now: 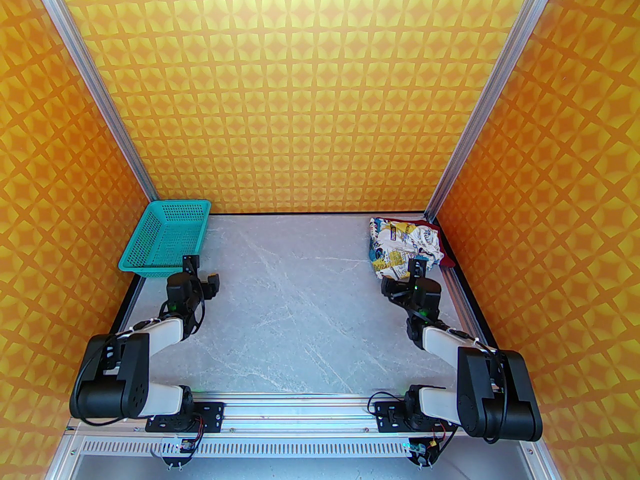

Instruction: Fold and stack the mixed laundry pile

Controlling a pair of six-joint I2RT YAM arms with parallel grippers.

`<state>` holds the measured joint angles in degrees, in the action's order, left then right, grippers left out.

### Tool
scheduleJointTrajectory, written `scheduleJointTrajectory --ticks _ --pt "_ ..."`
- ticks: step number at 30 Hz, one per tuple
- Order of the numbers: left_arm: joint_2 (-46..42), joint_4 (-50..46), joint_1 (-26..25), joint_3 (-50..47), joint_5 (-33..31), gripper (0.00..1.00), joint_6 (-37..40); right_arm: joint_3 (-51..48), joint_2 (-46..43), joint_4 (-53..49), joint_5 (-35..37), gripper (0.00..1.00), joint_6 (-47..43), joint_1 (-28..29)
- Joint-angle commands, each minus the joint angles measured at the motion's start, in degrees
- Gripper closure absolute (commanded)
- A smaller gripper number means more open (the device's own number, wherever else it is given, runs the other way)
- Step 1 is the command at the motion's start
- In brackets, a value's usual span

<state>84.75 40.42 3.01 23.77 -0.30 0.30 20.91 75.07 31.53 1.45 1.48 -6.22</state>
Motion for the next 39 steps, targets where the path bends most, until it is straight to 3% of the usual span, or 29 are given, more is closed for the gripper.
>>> scheduleJointTrajectory --ticks 1,5,9,11,14,17,23,39 --pt "3.6 12.0 1.7 -3.0 4.6 0.2 0.2 -2.6 -3.2 7.1 -2.1 0.01 -0.8 0.1" --pt "3.6 9.1 1.8 -1.6 4.9 0.2 0.4 -4.7 -4.7 10.1 -2.5 0.02 -1.2 0.1" --pt "4.1 10.7 1.8 -1.9 4.9 0.19 0.5 -4.1 -3.9 9.8 -7.9 0.01 -1.8 1.6" --pt "3.8 9.9 1.8 -1.7 4.9 0.18 0.5 -4.0 0.9 15.8 -12.0 0.01 0.1 2.3" --pt "4.0 10.2 1.8 -1.8 4.9 0.17 0.5 -1.7 14.0 26.6 -9.7 0.02 -1.6 4.8" --pt "4.0 10.2 1.7 -1.8 4.9 0.16 0.5 0.6 11.2 16.9 -3.2 0.02 -0.6 6.3" --pt "4.0 10.1 1.7 -1.6 4.9 0.01 0.5 0.9 11.8 17.5 -1.2 0.02 -1.3 7.3" --pt "4.0 10.1 1.7 -1.7 4.9 0.01 0.6 0.7 11.6 17.5 -0.7 0.02 -1.3 7.5"
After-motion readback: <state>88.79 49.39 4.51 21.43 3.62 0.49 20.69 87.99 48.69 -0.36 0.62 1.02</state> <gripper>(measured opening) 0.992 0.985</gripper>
